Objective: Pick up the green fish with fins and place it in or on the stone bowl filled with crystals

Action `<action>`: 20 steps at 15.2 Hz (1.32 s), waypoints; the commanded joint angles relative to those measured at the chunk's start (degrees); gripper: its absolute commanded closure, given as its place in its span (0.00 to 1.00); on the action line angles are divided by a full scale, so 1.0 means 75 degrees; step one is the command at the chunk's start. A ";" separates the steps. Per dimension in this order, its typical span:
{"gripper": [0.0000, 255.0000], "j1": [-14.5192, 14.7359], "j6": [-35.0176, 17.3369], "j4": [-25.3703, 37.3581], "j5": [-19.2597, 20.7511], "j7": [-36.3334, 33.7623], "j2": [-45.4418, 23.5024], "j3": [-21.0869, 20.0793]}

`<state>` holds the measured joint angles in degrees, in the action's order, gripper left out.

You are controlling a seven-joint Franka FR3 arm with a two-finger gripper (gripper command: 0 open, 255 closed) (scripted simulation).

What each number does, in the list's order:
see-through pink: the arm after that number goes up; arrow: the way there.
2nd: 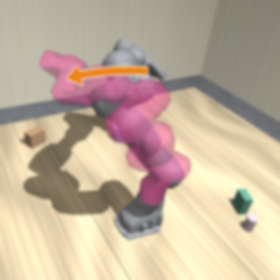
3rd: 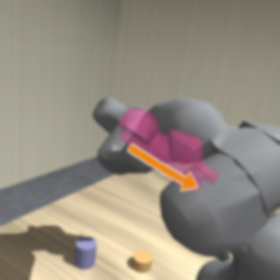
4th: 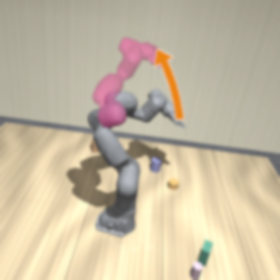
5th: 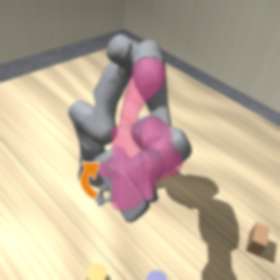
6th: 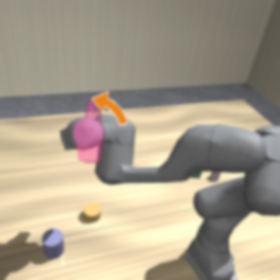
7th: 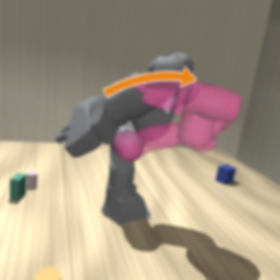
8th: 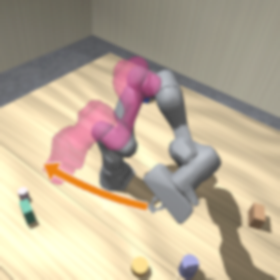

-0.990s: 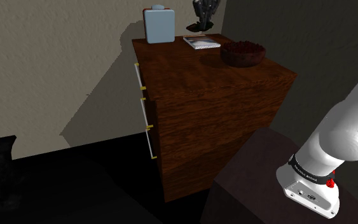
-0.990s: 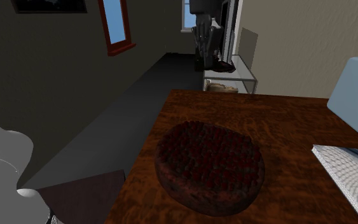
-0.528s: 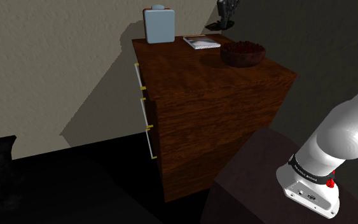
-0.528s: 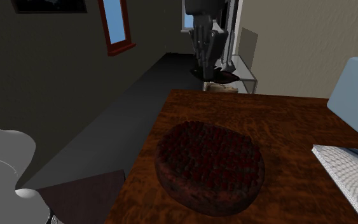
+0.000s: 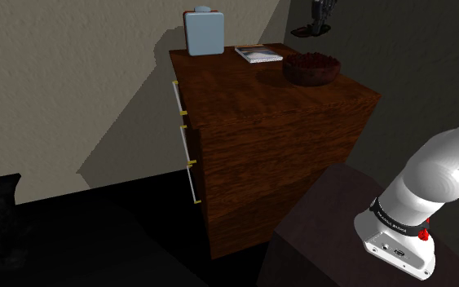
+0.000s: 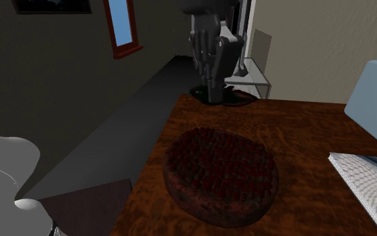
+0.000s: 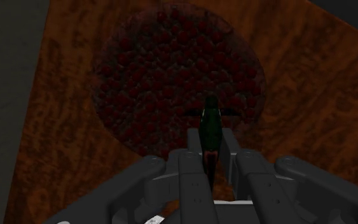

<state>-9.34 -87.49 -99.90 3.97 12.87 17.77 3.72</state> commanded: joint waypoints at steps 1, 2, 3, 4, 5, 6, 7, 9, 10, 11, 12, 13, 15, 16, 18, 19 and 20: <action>1.00 -0.0127 -0.0016 -0.0148 0.0054 0.0384 0.0156 0.0252; 1.00 -0.0193 -0.0019 -0.0204 0.0087 0.0580 0.0222 0.0387; 1.00 -0.0193 -0.0124 -0.0352 0.0091 0.0572 0.0265 0.0388; 1.00 -0.0194 -0.0229 -0.0498 0.0096 0.0564 0.0306 0.0389; 1.00 -0.0195 -0.0333 -0.0642 0.0101 0.0557 0.0346 0.0390; 1.00 -0.0197 -0.0437 -0.0783 0.0105 0.0550 0.0383 0.0391; 1.00 -0.0198 -0.0540 -0.0923 0.0109 0.0543 0.0419 0.0392; 1.00 -0.0202 -0.0746 -0.1195 0.0118 0.0529 0.0485 0.0395; 1.00 -0.0203 -0.0848 -0.1328 0.0122 0.0522 0.0516 0.0397; 1.00 -0.0205 -0.0951 -0.1459 0.0126 0.0516 0.0545 0.0398; 1.00 -0.0207 -0.1053 -0.1588 0.0130 0.0509 0.0572 0.0400; 1.00 -0.0209 -0.1154 -0.1715 0.0135 0.0503 0.0597 0.0402; 1.00 -0.0214 -0.1408 -0.2026 0.0145 0.0488 0.0654 0.0408; 1.00 -0.0214 -0.1408 -0.2028 0.0145 0.0488 0.0655 0.0408; 1.00 -0.0214 -0.1408 -0.2026 0.0145 0.0488 0.0654 0.0408; 1.00 -0.0214 -0.1408 -0.2026 0.0145 0.0488 0.0654 0.0408; 1.00 -0.0214 -0.1408 -0.2026 0.0145 0.0488 0.0654 0.0408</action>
<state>-10.94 -98.01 -115.05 5.05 16.53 22.66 6.78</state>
